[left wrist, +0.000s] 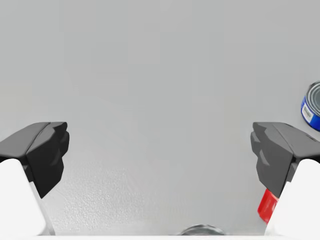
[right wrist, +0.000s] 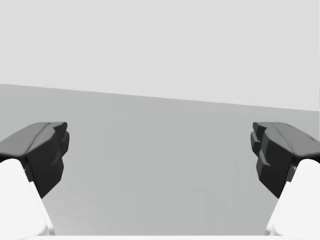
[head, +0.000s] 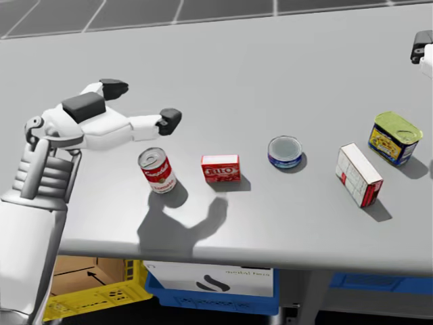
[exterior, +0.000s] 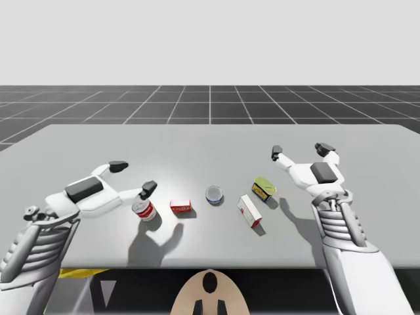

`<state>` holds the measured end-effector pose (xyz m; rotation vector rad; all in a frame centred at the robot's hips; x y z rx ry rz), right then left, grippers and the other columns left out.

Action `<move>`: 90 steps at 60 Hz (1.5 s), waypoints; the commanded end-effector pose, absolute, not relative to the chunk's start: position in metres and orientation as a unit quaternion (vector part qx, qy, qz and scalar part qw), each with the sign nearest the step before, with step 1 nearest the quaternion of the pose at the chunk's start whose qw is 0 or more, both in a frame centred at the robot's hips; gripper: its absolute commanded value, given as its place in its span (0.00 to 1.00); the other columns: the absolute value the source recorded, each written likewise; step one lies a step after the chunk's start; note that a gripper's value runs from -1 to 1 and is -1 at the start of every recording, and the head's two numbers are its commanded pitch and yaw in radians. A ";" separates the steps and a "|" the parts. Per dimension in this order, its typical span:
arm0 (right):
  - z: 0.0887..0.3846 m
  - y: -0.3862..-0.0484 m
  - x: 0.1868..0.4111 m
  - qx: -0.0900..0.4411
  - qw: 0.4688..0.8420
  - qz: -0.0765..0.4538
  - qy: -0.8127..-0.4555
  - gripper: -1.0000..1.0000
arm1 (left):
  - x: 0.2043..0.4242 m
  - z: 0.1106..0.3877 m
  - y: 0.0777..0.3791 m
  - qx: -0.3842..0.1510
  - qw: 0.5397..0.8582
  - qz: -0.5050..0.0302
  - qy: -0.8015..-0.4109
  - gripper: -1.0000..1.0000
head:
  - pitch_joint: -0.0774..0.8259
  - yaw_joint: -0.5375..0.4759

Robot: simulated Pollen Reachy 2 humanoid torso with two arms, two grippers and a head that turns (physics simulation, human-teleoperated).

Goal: Grasp the gelatin box and hold it up.

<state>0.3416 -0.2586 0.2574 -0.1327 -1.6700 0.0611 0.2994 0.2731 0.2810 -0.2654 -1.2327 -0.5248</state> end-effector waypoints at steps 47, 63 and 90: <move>0.257 -0.256 0.338 -0.064 0.665 0.030 -0.744 0.00 | 0.322 0.209 0.200 -0.161 0.780 -0.472 -0.379 0.00 | 0.88 0.71; 0.258 -0.256 0.337 -0.064 0.664 0.029 -0.745 0.00 | 0.339 0.192 0.185 -0.166 0.787 -0.475 -0.356 0.00 | 0.88 0.71; 0.260 -0.258 0.335 -0.064 0.661 0.025 -0.747 0.00 | 0.333 0.178 0.186 -0.166 0.788 -0.497 -0.324 1.00 | 0.87 0.71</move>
